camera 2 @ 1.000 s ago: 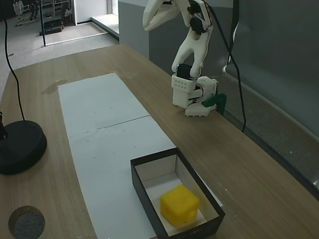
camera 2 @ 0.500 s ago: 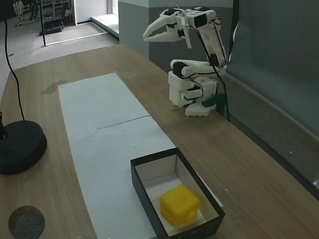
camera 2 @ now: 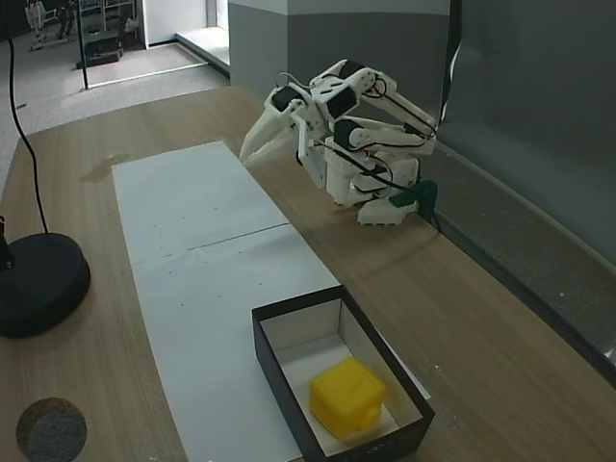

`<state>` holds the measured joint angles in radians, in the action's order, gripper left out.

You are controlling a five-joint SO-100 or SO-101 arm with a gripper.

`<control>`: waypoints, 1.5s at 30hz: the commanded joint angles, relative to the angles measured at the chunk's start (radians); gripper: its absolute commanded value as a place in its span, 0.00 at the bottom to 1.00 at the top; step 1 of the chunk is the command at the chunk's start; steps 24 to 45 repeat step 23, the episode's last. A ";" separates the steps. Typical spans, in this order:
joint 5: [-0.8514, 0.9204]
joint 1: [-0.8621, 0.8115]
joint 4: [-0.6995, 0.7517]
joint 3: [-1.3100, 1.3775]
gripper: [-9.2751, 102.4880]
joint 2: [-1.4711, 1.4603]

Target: Grab a yellow square and put it in the box.

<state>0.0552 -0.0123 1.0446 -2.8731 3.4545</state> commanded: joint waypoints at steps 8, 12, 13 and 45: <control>-0.080 -0.002 0.011 -0.192 0.08 0.021; -0.156 0.037 0.163 -0.150 0.08 0.021; -0.164 0.049 0.207 -0.138 0.08 0.021; -0.164 0.060 0.245 -0.127 0.08 0.021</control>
